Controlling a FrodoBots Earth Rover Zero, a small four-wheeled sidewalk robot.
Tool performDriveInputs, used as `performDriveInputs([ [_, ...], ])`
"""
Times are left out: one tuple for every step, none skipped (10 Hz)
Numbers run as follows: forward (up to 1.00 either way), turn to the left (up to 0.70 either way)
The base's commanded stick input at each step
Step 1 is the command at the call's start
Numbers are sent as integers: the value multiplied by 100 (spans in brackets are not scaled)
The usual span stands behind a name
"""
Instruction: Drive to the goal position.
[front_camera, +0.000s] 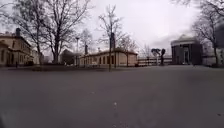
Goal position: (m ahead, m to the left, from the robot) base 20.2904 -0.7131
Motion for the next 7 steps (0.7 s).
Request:
performDriveInputs([
  [100,0],
  [100,0],
  [100,0],
  [100,0],
  [100,0],
  [100,0],
  [100,0],
])
